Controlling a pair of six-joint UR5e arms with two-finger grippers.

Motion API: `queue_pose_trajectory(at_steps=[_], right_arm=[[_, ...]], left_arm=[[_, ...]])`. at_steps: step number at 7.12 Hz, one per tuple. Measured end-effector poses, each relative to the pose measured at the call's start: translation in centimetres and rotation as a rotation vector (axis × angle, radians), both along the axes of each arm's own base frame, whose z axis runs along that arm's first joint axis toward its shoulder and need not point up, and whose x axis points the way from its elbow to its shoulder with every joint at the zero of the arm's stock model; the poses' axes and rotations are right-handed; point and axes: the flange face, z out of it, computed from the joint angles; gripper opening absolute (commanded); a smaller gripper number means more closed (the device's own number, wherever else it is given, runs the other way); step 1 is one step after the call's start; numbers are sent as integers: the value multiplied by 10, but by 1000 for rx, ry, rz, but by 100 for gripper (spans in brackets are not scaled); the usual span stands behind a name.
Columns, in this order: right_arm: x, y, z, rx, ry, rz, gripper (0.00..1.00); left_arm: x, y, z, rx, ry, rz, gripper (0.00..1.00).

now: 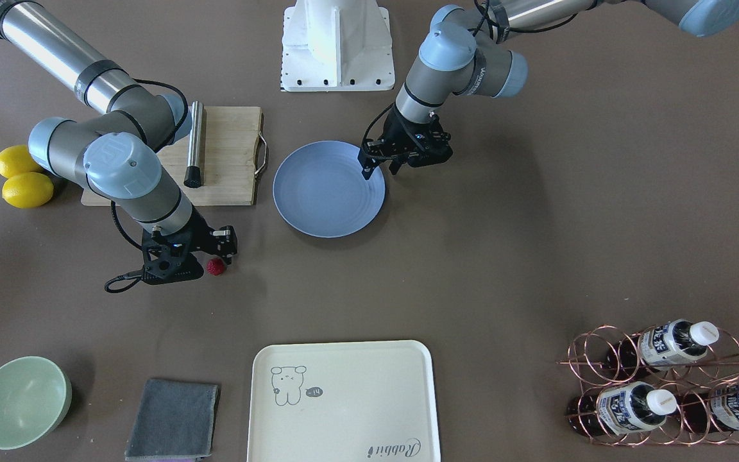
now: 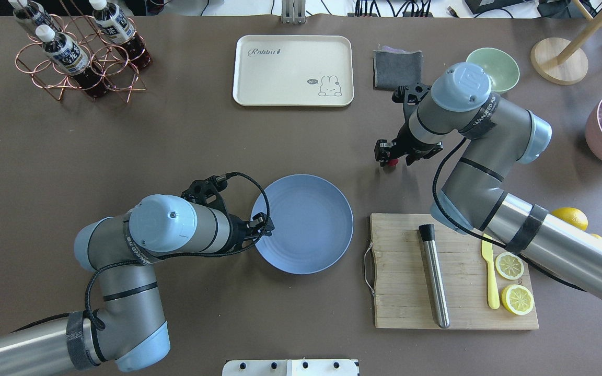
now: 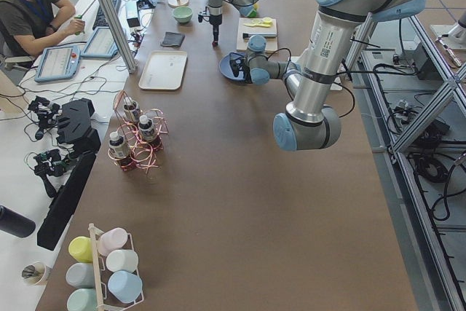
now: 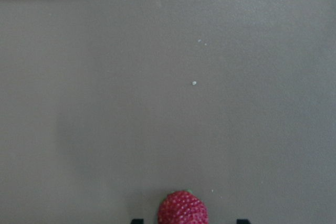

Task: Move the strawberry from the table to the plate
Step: 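Grasp the red strawberry with the right gripper while the left holds the plate, then carry the strawberry over the blue plate with the right gripper while the left arm withdraws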

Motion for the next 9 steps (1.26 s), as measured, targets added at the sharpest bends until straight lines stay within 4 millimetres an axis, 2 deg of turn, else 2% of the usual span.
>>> queue_pose_trajectory(at_steps=[1,2,4,5,6,7,8,9], right_arm=[[0,0,0,0,0,0,20],[0,0,-1,1,-1,0,0],[0,-2,-6,6,-7,1,0],[5,-4,-17,17,-22,6,0],[11,-4,-40,28,-49,15,0],[15,7,-69,24,-78,27,0],[9,33,-99,3,-105,34,0],[-9,67,-123,-15,-121,40,0]], left_arm=[[0,0,0,0,0,-1,91],[0,1,1,0,-1,0,94],[1,3,2,0,-2,4,94],[0,3,0,2,1,2,94],[-7,-2,-3,9,7,-8,94],[-28,-15,1,31,1,-22,94],[-66,-38,22,83,-44,-11,94],[-111,-68,51,143,-105,22,95]])
